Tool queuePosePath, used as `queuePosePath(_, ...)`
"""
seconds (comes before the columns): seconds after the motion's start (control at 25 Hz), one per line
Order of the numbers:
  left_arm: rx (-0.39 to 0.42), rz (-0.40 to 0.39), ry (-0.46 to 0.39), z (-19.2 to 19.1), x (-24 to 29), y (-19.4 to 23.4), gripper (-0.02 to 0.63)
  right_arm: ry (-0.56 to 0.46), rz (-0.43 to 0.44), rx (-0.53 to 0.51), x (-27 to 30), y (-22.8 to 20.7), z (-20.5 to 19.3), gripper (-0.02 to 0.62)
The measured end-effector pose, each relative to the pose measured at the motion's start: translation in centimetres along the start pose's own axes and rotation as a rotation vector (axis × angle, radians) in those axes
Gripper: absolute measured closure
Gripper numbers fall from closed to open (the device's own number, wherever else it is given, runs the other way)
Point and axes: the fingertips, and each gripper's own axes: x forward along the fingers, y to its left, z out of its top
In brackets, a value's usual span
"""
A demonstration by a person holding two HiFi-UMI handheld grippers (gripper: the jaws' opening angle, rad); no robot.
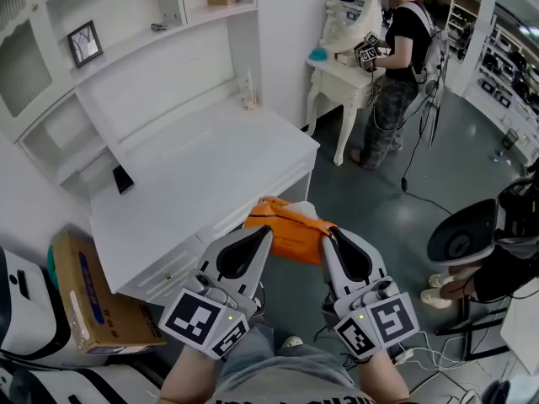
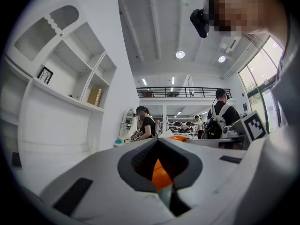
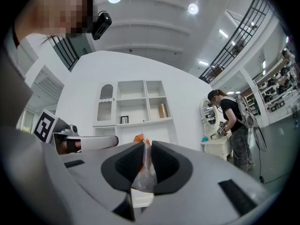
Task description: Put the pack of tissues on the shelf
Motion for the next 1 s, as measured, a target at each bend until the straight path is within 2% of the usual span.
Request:
queuePosePath(0.28, -0.015, -0.035, -0.01, -0.2, 1.7, 3.3, 0.566, 0.001, -0.034, 0.002, 3.4, -0.4, -0.4, 0.541)
queuePosePath(1.0, -0.002, -0.122, -0.04, 1.5, 5.7, 15.0, 0.566, -0.038, -0.122, -0.003, 14.8, -0.1, -0.4, 0.546)
